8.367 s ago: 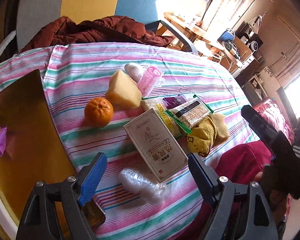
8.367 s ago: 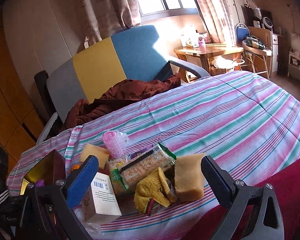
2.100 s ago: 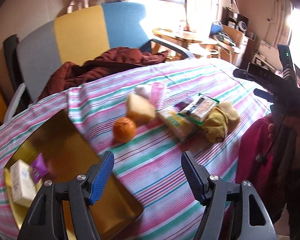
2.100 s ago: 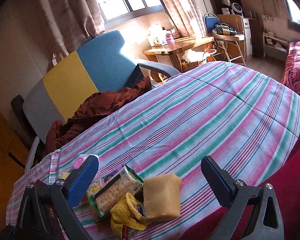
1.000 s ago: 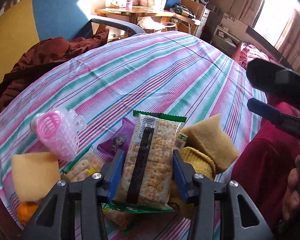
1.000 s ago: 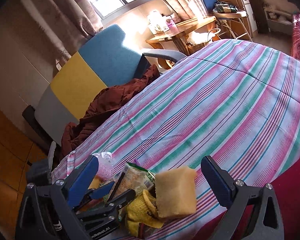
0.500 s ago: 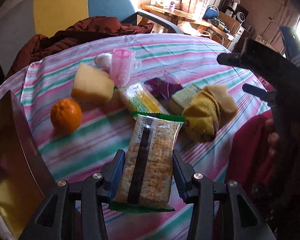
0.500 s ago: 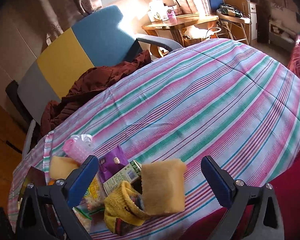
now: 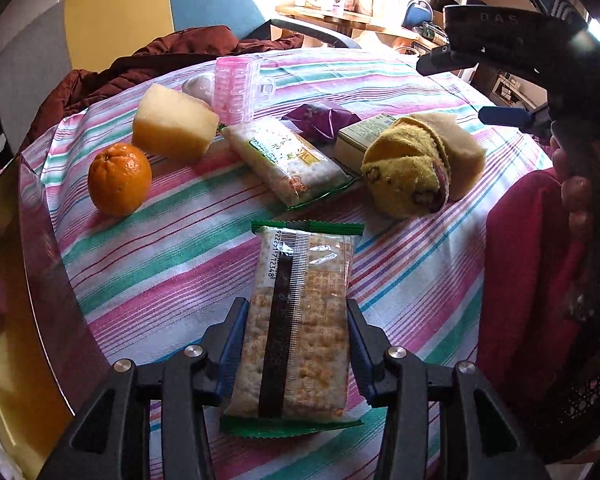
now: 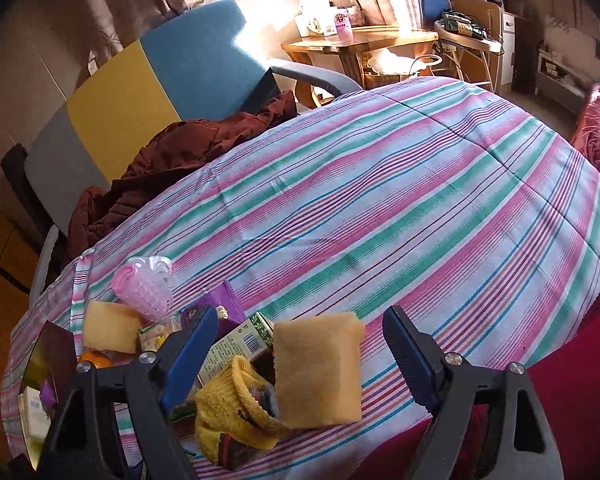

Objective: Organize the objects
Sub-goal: 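Grasp the tan sponge cake with the right tool while the left tool holds the cracker packet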

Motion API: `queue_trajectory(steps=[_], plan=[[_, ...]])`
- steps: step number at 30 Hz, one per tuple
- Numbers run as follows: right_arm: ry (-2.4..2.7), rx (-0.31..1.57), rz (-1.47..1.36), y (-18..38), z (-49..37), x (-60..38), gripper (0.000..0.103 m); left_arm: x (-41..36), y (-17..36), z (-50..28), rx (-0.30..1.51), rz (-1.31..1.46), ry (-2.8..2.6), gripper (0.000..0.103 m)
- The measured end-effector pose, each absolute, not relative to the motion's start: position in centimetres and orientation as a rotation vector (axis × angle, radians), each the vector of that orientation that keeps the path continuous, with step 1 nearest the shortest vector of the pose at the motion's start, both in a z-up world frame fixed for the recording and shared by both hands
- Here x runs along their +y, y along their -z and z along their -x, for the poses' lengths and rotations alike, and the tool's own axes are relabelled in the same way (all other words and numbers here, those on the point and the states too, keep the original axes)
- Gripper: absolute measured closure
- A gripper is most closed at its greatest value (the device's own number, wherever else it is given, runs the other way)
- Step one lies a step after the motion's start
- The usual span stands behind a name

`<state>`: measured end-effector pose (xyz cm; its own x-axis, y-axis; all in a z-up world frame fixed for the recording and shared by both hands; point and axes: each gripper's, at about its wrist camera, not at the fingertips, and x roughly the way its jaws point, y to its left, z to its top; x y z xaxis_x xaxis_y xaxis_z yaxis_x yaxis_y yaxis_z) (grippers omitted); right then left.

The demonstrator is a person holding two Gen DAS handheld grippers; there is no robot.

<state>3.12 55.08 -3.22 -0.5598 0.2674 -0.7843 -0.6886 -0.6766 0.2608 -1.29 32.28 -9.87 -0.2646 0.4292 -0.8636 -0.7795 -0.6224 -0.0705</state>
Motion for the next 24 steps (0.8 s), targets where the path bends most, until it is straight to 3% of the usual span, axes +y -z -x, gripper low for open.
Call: queue_trajectory(steps=[17,23,24], plan=[[-2.195,0.67,1.139,4.5,-1.9,54.2,0.018,31.3,10.0,1.2,0.438,1.169,-1.938,0.056],[-2.139,0.836,1.28,6.4,-1.9,55.0,0.019,31.2,9.9,1.3,0.438,1.169,-1.933,0.056],[-2.133,0.816,1.293,6.4,-1.8,54.8,0.025,31.1,9.9,1.3,0.435,1.171,-1.932,0.056]])
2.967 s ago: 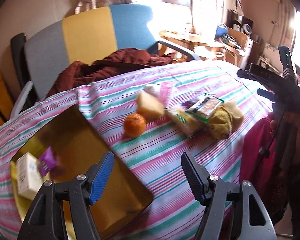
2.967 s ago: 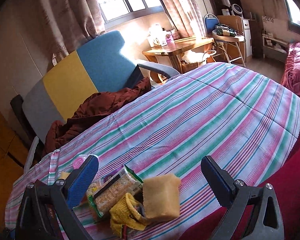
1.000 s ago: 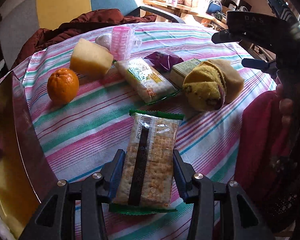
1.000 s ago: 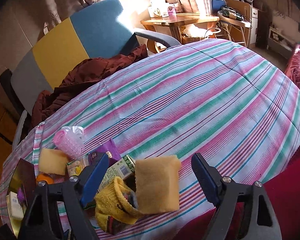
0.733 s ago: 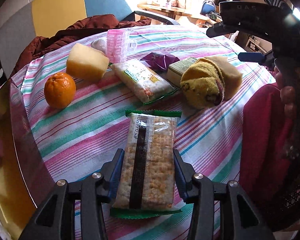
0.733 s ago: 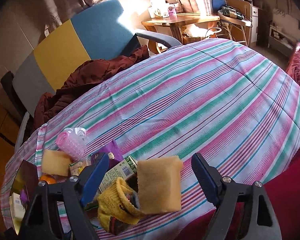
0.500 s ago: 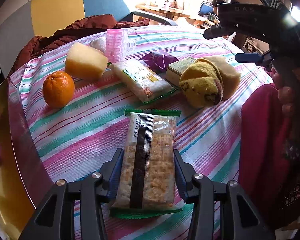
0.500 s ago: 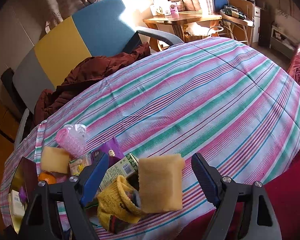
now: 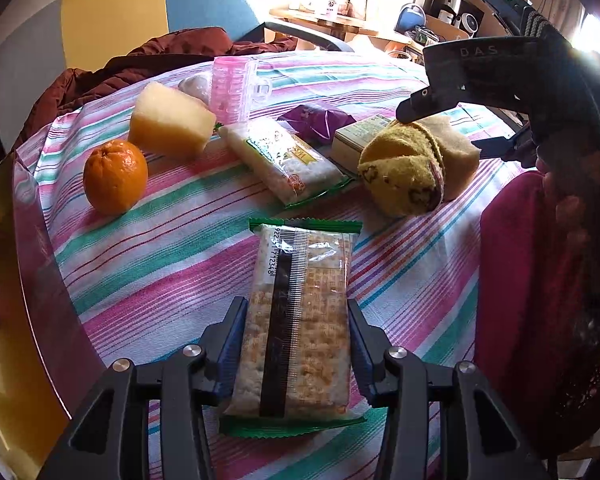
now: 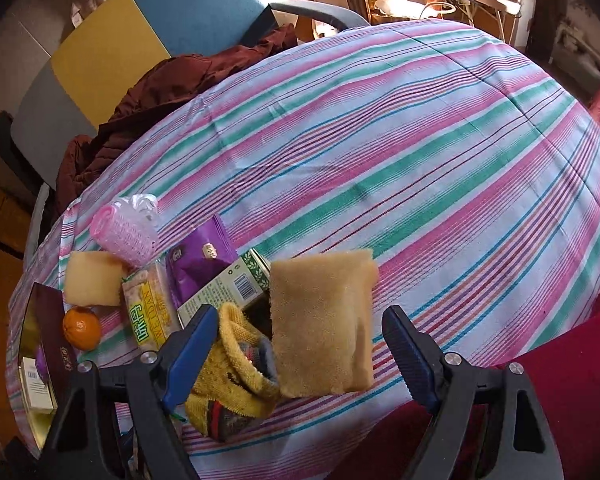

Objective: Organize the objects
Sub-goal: 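Grasp the tan sponge cake with the right tool while the left tool holds the cracker packet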

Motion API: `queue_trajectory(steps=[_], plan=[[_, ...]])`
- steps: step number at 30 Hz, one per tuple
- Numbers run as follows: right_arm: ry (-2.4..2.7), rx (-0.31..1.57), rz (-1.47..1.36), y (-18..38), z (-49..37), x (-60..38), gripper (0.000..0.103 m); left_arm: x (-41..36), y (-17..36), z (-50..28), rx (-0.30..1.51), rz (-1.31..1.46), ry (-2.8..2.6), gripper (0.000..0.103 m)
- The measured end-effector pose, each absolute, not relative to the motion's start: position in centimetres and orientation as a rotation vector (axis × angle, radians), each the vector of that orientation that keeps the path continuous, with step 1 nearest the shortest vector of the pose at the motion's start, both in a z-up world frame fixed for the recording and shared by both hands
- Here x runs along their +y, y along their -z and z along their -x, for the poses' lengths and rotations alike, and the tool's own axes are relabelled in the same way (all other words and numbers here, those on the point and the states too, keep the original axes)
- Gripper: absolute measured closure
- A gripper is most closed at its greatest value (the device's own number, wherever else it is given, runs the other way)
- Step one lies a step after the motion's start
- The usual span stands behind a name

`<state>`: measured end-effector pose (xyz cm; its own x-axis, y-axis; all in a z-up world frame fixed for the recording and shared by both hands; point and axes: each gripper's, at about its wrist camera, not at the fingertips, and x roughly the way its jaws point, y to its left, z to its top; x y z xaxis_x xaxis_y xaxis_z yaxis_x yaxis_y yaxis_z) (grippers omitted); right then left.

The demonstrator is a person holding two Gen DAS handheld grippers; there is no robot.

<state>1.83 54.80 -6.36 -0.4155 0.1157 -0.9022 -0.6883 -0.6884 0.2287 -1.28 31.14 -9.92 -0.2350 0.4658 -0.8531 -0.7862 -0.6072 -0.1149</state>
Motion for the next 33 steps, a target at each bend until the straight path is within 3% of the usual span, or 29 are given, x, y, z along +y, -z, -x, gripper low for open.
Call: queue_trajectory(steps=[2,5,6,8,12,17,26,28,30,33], plan=[[-2.125,0.842,1.299,6.5,-1.9,54.7,0.038,31.1,9.9,1.3,0.431,1.174,-1.93,0.056],[-2.106,1.046,1.219,6.6,-3.4,55.9,0.036,31.0,9.9,1.3,0.428,1.172,-1.931,0.056],[-2.113,1.101,1.19,6.5,-3.8,56.2,0.03,31.0,9.9,1.3,0.425,1.17,-1.932,0.056],[-2.122,1.1,1.181,6.3,-4.0,56.2,0.025,30.9,9.8,1.2,0.424,1.165,-1.933,0.056],[-2.108,1.024,1.199,6.7,-3.3,55.7,0.025,30.5,9.7,1.1,0.42,1.167,-1.934,0.056],[-2.123,1.166,1.035,6.3,-4.9,57.0,0.027,30.1,9.7,0.6,0.422,1.158,-1.937,0.056],[-2.05,0.937,1.267,7.8,-2.4,55.3,0.027,30.7,9.8,0.9,0.413,1.163,-1.938,0.056],[-2.038,0.864,1.266,7.7,-2.2,55.1,0.029,30.7,9.8,0.9,0.413,1.159,-1.939,0.056],[-2.031,0.872,1.267,7.8,-2.2,55.3,0.054,30.7,9.8,0.9,0.415,1.154,-1.939,0.056],[-2.043,0.862,1.269,7.7,-2.1,55.1,0.055,30.8,9.8,0.7,0.431,1.141,-1.94,0.055]])
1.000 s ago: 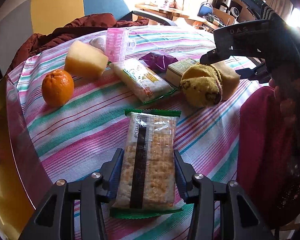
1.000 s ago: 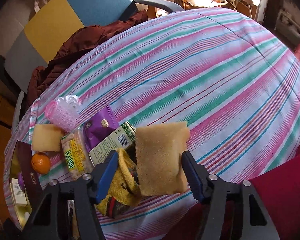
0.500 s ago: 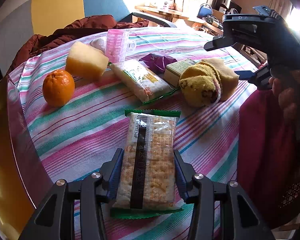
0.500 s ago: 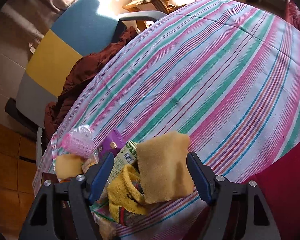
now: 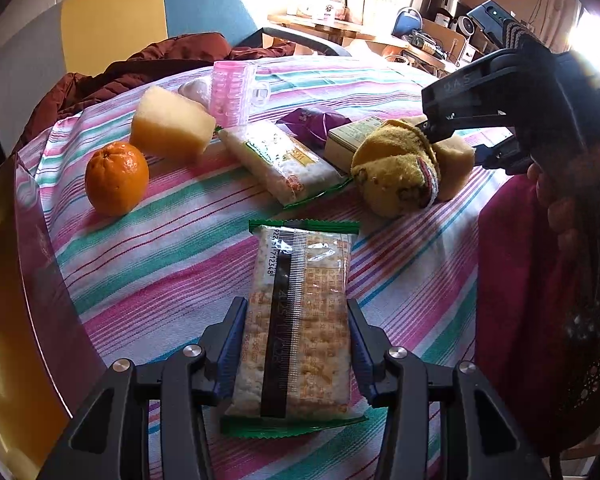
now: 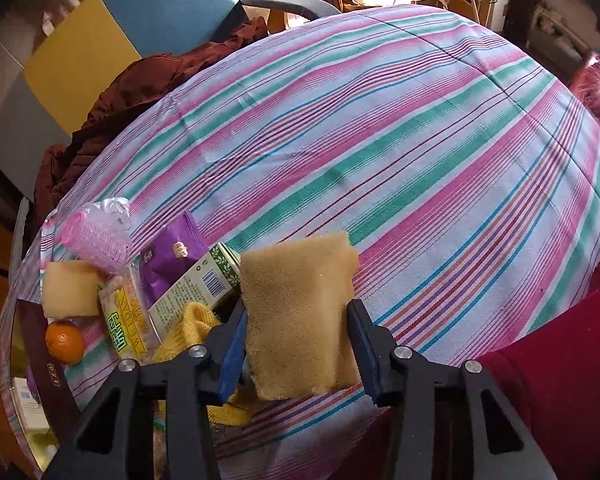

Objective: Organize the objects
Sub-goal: 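Grasp the tan sponge cake with the right tool while the left tool holds the cracker packet, then carry the cracker packet into the tray with the left tool while the right tool places the sponge cake there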

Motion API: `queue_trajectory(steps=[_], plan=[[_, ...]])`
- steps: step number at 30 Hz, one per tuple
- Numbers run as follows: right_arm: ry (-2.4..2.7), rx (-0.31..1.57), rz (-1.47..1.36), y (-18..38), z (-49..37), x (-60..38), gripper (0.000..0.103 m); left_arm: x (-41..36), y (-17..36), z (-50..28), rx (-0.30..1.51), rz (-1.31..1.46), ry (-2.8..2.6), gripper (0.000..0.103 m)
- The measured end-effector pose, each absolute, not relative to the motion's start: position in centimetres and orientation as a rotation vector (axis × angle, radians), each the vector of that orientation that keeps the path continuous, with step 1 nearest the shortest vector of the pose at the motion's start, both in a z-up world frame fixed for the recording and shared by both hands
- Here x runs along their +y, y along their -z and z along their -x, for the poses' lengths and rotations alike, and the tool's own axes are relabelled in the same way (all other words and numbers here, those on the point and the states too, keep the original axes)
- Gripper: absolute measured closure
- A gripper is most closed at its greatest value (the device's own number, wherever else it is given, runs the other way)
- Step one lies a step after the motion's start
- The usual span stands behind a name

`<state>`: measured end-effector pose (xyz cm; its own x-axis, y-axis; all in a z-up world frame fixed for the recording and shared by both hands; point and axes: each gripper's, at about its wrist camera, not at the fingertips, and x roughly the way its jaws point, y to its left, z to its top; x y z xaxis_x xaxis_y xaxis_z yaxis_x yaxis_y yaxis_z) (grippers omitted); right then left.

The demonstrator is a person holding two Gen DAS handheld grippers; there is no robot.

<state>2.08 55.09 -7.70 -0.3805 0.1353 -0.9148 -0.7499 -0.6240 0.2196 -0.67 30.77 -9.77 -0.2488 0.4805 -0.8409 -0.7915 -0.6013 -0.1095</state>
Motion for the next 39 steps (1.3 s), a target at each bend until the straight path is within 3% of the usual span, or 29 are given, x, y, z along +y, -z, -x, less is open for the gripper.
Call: queue_trajectory(steps=[7,14,23,32,39], plan=[[-2.204,0.899,0.968,3.0,-5.2,54.4,0.055,30.3,9.2,1.0,0.409,1.17,-1.931,0.057],[-2.337,0.851,0.878,-1.2,-8.0,52.0,0.053,28.2,6.4,0.5,0.342,1.137,-1.931,0.057],[-2.67,0.83,1.089,-1.9,-1.9,41.3,0.053,20.1,-0.5,2.4,0.108,1.074,-2.088,0.057],[-2.846,0.784,1.381,0.7,3.0,30.7,0.053,8.6,0.1,7.8,-0.091,1.166,-2.334,0.057],[-2.947,0.6,1.546,2.1,4.6,23.9,0.053,4.2,0.2,10.2,-0.199,1.196,-2.391,0.057]])
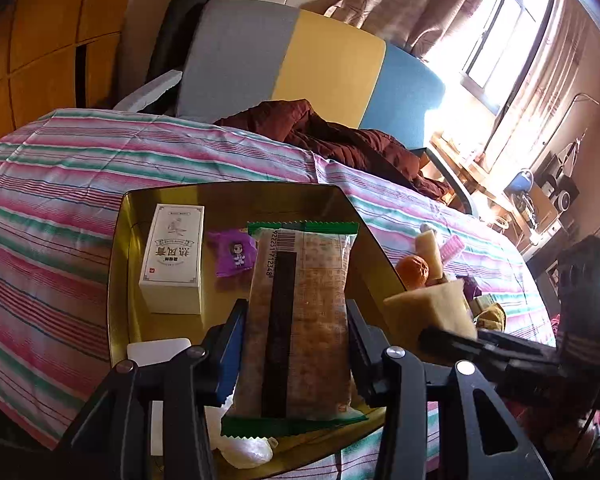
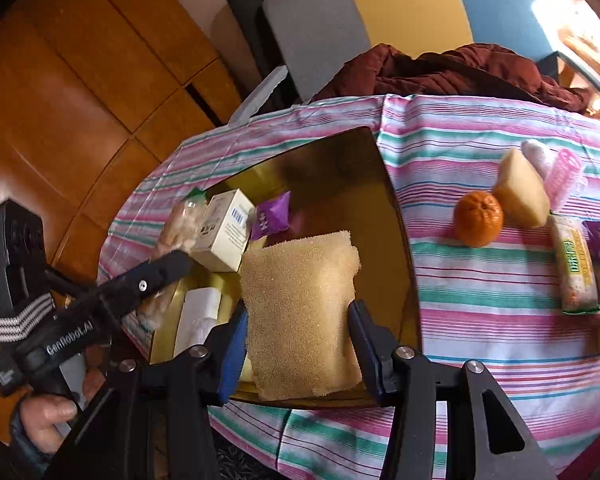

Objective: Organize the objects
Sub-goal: 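Carry the cracker packet into the tray with the left tool while the right tool places the sponge cake there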

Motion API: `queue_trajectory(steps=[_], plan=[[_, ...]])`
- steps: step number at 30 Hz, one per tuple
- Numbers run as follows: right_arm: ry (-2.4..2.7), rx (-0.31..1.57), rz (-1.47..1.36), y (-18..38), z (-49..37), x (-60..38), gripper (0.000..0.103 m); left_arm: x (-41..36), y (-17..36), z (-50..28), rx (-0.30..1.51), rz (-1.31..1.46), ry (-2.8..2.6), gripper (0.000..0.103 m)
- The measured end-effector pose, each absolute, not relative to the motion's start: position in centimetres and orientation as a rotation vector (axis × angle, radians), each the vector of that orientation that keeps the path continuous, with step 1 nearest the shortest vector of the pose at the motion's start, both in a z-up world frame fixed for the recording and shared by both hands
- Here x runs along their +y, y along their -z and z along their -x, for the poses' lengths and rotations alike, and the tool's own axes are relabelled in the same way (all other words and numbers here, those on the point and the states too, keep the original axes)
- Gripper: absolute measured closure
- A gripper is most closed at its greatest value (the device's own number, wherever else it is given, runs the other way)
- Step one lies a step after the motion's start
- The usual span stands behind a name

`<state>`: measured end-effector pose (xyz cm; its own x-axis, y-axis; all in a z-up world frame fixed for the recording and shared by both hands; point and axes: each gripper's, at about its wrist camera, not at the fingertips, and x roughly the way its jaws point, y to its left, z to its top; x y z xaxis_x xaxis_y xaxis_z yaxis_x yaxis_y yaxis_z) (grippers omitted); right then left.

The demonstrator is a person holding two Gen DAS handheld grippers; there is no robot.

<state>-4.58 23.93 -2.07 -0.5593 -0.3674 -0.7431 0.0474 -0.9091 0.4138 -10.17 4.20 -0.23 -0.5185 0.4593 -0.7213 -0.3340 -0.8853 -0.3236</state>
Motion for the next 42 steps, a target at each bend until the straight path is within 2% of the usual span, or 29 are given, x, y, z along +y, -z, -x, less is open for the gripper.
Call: queue_trajectory(steps=[7,15,18,22,24,25,28,32,42], plan=[[2.476,-0.432,-1.374,3.7,5.1,21.1,0.053,6.5,-0.6,12.1,-0.167,1.174,-2.378,0.057],[2.439,-0.449,-1.376,5.5,5.4,20.2,0.052,9.5,-0.6,15.3,-0.136,1.195,-2.363,0.057],[2.418,-0.464,-1.373,6.1,5.6,19.9,0.043,10.8,-0.7,16.6,-0.121,1.173,-2.352,0.057],[2.402,-0.493,-1.377,6.7,5.2,20.1,0.036,12.6,-0.3,18.2,-0.104,1.204,-2.289,0.046],[2.411,-0.503,-1.352,6.4,4.9,20.3,0.017,12.7,-0.1,18.5,-0.118,1.193,-2.31,0.045],[2.415,-0.509,-1.343,6.3,4.8,20.4,0.014,12.6,0.0,18.6,-0.135,1.204,-2.309,0.045],[2.429,-0.504,-1.333,5.9,4.4,20.7,0.013,11.7,0.0,18.2,-0.173,1.212,-2.314,0.045],[2.461,-0.469,-1.314,5.1,3.8,21.0,0.013,10.3,-0.4,16.6,-0.107,1.199,-2.388,0.045],[2.568,-0.385,-1.257,2.4,2.5,21.1,0.002,6.4,-1.5,10.7,0.041,1.09,-2.563,0.045]])
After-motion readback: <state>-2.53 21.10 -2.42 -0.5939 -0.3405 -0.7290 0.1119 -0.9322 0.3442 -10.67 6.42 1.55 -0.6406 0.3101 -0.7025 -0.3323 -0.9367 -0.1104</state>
